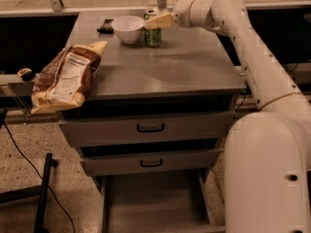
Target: Place green can into bottom drawer
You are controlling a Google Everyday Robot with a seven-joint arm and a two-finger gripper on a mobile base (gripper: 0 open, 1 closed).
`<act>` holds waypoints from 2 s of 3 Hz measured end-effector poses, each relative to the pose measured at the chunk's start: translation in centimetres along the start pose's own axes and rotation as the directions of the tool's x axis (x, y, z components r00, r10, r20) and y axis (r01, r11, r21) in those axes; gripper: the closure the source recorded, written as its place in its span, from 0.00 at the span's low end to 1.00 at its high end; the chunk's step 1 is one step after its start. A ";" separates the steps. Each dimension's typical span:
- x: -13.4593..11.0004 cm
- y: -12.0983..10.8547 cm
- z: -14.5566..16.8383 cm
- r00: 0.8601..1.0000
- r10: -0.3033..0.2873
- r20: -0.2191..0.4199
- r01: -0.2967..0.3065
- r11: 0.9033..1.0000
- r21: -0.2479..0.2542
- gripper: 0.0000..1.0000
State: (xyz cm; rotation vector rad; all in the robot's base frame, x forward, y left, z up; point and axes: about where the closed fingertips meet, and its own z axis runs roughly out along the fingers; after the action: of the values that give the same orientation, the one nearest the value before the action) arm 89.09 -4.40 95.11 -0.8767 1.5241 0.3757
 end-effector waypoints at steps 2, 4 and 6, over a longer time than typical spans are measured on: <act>1.5 0.5 4.3 0.989 0.134 0.055 -0.132 0.990 -0.041 0.39; -0.7 -2.2 0.2 0.983 0.156 0.093 -0.166 0.980 0.106 0.86; -6.1 2.3 -12.1 0.988 -0.050 0.148 0.028 0.988 0.149 1.00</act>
Offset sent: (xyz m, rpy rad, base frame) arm 0.0469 0.0303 -0.0289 0.1696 0.1176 0.0270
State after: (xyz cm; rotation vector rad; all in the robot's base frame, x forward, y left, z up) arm 78.57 -9.48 102.38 -0.7445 1.3743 0.2904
